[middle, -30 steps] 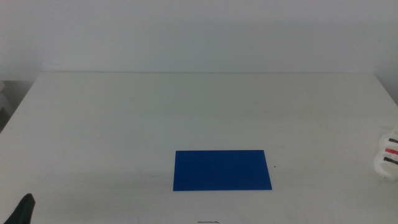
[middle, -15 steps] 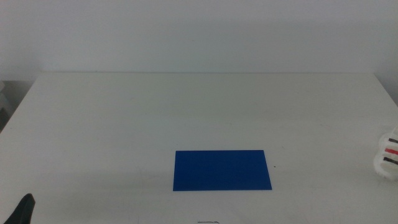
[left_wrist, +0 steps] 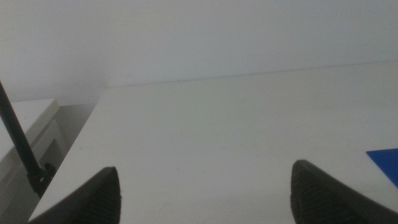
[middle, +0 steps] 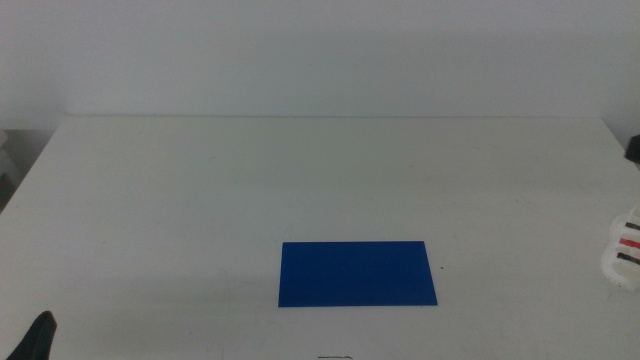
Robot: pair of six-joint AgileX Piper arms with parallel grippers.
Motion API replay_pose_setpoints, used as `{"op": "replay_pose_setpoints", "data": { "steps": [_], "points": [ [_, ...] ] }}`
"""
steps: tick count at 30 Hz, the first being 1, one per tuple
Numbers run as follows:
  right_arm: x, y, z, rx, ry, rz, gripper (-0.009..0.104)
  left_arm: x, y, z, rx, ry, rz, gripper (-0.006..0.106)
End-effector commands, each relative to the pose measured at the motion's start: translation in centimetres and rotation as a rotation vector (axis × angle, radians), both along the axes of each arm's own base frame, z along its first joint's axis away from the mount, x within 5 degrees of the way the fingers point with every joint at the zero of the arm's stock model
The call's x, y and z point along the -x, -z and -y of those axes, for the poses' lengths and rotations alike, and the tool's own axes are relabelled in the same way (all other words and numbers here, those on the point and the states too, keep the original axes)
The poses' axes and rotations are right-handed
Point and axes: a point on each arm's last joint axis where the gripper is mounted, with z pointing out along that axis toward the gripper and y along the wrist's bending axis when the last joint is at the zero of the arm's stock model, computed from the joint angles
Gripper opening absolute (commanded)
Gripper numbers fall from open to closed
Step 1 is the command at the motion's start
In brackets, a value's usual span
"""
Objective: Use one arm to grab the shoe from the table and place it on the mat.
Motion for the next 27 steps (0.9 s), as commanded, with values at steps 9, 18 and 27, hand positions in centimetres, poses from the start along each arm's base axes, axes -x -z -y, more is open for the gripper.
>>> {"op": "replay_pose_setpoints", "data": {
  "steps": [9,18,27],
  "points": [
    [-6.2,-0.6,1.1,0.015,0.060,-0.090,0.088,0.1,-1.0,0.0,0.022,0.002,0.105,0.094],
    [-12.2,1.7,3.9,0.120,0.300,-0.454,0.075,0.1,-1.0,0.0,0.022,0.002,0.105,0.094],
    [-15.7,5.9,6.3,0.058,0.339,-0.603,0.064,0.1,-1.0,0.0,0.022,0.002,0.105,0.094]
  ]
}}
